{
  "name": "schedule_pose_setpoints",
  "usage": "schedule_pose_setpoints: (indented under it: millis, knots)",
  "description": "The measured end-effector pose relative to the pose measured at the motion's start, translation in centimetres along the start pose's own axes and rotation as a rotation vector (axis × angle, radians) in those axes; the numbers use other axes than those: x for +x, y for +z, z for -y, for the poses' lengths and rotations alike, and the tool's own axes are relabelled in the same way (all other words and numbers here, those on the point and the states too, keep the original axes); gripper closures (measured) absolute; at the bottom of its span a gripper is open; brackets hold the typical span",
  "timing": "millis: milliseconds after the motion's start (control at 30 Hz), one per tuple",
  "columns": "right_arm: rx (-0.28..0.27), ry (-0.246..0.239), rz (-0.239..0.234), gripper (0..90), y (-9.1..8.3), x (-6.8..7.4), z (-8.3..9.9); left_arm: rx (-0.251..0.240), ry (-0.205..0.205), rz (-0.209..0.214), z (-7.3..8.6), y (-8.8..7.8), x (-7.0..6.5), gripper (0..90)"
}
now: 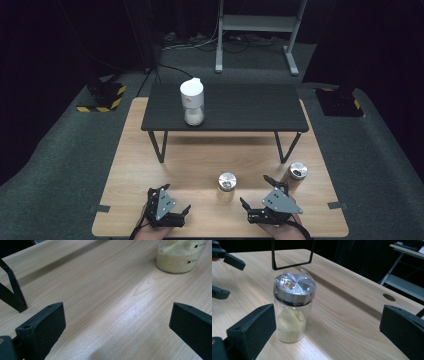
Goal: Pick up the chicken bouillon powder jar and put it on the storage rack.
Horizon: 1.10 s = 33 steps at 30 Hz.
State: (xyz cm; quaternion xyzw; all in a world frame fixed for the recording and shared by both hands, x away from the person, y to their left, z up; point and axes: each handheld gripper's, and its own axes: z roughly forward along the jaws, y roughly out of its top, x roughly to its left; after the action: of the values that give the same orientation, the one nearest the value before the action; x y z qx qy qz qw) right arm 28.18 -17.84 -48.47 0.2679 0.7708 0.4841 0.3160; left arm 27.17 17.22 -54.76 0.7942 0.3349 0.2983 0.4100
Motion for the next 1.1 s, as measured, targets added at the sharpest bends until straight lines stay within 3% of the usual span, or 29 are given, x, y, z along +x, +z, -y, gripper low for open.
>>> schedule_pose_setpoints:
  millis: [333, 1100]
  knots:
    - [0.005, 0.007, -0.017, 0.0, 1.2, 0.9, -0.5, -0.001, -0.002, 0.005, 0.0, 0.0, 0.1, 0.8]
    - [0.005, 0.043, -0.055, 0.0, 3.6, 1.8, 0.5, -0.012, -0.002, 0.038, 0.1, -0.1, 0.2, 0.8]
